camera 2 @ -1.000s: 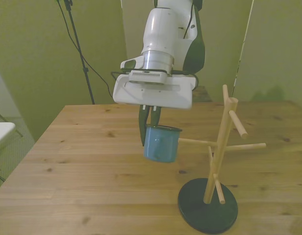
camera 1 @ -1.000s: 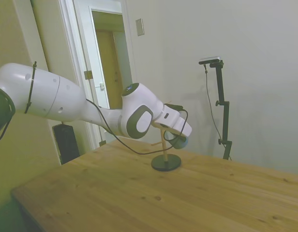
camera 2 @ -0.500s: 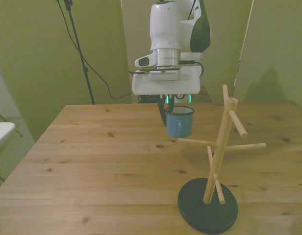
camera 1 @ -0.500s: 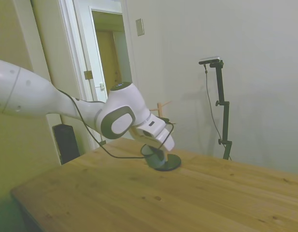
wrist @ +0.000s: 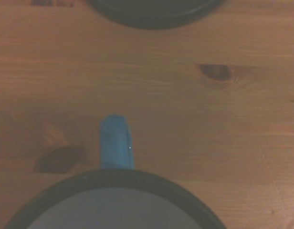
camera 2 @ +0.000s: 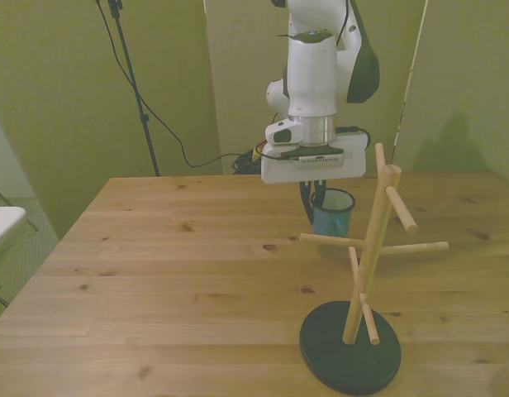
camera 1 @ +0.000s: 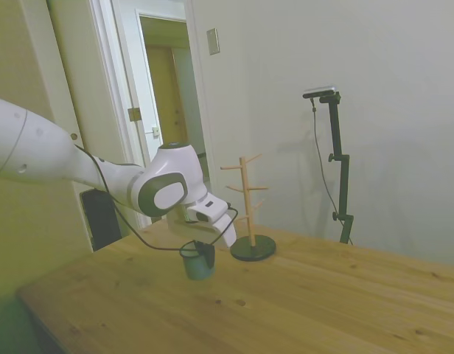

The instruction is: Unload the mug

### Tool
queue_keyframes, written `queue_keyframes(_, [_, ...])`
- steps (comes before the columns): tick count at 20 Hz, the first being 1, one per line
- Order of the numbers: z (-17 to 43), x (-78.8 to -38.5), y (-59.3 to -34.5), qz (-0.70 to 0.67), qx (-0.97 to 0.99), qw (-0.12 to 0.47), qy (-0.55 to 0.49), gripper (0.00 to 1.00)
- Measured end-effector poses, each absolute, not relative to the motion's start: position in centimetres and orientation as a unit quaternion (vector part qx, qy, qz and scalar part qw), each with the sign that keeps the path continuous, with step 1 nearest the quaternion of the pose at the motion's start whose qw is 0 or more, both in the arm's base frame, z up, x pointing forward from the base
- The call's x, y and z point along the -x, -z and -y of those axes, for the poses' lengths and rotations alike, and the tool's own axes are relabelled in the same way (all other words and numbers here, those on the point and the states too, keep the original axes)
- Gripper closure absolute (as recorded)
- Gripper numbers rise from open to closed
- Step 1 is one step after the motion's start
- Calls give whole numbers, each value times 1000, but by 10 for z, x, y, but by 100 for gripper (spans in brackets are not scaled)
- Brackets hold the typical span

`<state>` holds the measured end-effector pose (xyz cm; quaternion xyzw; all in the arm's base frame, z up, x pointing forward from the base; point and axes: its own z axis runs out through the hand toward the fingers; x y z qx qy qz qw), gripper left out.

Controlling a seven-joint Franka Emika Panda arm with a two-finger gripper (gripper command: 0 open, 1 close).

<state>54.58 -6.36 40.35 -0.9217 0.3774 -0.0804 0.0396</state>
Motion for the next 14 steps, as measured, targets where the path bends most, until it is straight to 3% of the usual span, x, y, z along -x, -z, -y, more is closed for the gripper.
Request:
queue_keyframes(11, [72, -563, -371, -385, 919, 33, 71, 100])
queue_keyframes(12, [72, -564, -372, -386, 919, 34, 71, 0])
queue_keyframes(14, [73, -564, -371, -393, 916, 34, 71, 0])
